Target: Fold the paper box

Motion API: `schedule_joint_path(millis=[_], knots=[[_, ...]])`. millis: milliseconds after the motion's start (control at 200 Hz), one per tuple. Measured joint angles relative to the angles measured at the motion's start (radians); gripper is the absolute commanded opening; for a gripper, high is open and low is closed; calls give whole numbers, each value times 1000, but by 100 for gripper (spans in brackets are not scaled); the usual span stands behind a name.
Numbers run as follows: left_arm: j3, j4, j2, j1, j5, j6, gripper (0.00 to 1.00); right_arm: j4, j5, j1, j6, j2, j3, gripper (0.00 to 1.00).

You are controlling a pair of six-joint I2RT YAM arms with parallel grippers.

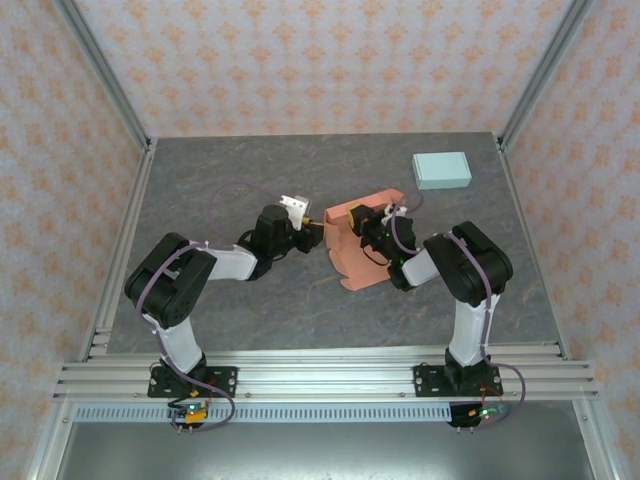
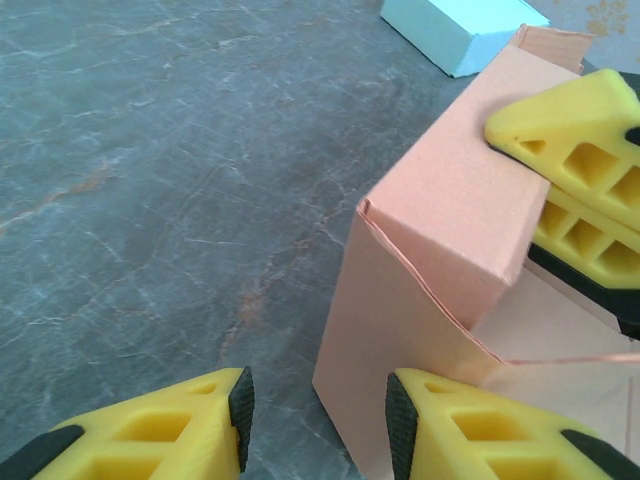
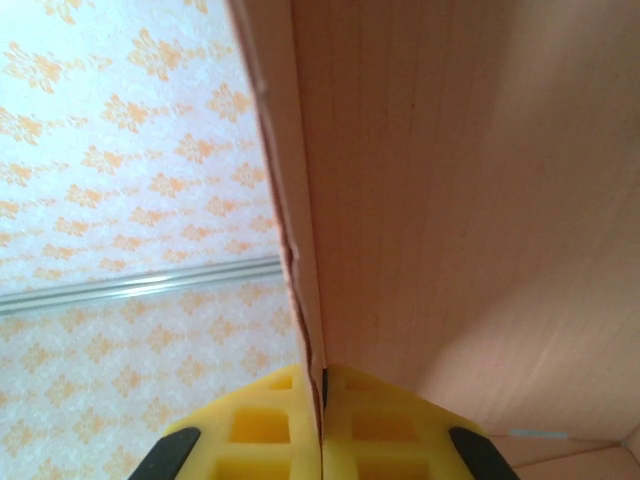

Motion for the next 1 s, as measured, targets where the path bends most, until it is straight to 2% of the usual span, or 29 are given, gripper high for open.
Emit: schedule_joint_path(millis=[270, 636, 866, 1001], knots=[[2, 72, 34, -18, 50, 6, 46, 26, 90, 0, -1, -1, -10, 5], [101, 47, 128, -40, 23, 24, 44, 31, 113, 8, 37, -1, -10, 5], [126, 36, 149, -55, 0, 30, 41, 35, 113, 25, 53, 3, -10, 6], [137, 14, 152, -74, -64, 37, 34, 35, 138, 40, 55, 3, -10, 7]])
